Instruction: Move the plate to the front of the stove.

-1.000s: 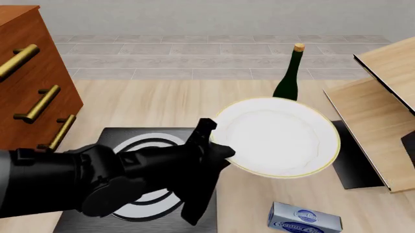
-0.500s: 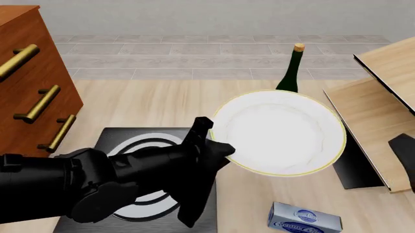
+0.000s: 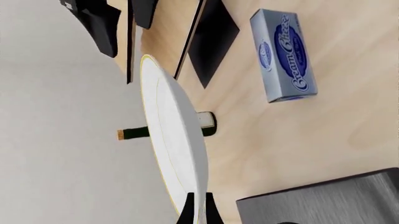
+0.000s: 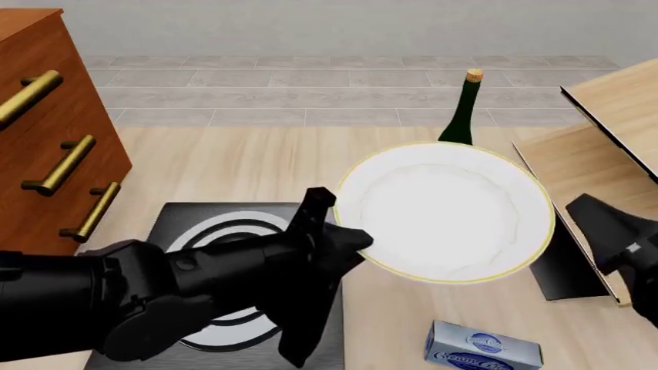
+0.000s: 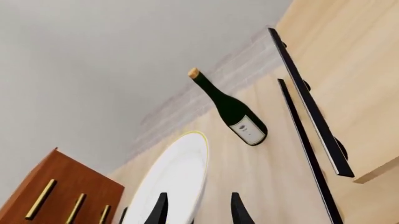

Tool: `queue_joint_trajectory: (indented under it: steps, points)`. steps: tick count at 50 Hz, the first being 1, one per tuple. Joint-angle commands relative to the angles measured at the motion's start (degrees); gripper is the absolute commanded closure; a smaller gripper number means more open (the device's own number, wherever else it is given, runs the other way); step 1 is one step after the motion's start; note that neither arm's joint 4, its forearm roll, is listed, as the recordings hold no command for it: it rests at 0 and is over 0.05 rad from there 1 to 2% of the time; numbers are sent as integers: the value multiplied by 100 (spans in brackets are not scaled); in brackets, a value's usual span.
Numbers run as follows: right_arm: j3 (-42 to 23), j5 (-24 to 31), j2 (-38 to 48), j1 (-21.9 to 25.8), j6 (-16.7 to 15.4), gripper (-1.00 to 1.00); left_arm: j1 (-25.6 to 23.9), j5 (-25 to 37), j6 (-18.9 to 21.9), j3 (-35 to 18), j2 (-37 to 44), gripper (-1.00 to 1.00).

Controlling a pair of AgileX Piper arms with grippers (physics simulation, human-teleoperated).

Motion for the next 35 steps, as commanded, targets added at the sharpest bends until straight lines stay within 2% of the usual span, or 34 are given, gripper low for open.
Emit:
queue_joint_trajectory:
  steps: [1,15,35]
  points:
    - [79,-1023,1097,104,-36,-100,-45,-81,4,0,-18,100]
    - [32,-1828,2067,258,-60,-100,-53,-124,-18,42,-37,100]
    - [247,-3013,3212,506,70,-100,-100,-89,-1,21,-106,100]
